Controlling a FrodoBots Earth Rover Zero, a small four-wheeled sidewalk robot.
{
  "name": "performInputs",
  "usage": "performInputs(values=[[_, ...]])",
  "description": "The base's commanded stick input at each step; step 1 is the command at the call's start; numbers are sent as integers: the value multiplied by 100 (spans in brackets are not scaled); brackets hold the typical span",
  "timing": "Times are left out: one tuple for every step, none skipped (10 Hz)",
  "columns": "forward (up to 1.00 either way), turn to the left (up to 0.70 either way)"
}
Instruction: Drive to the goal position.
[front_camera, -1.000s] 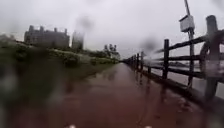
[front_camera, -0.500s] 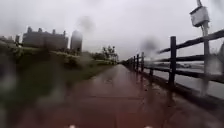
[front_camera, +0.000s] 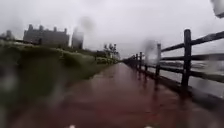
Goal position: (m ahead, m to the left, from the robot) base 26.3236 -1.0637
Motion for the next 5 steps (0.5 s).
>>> performInputs(values=[[100, 0], [100, 0], [100, 0], [100, 0], [100, 0]])
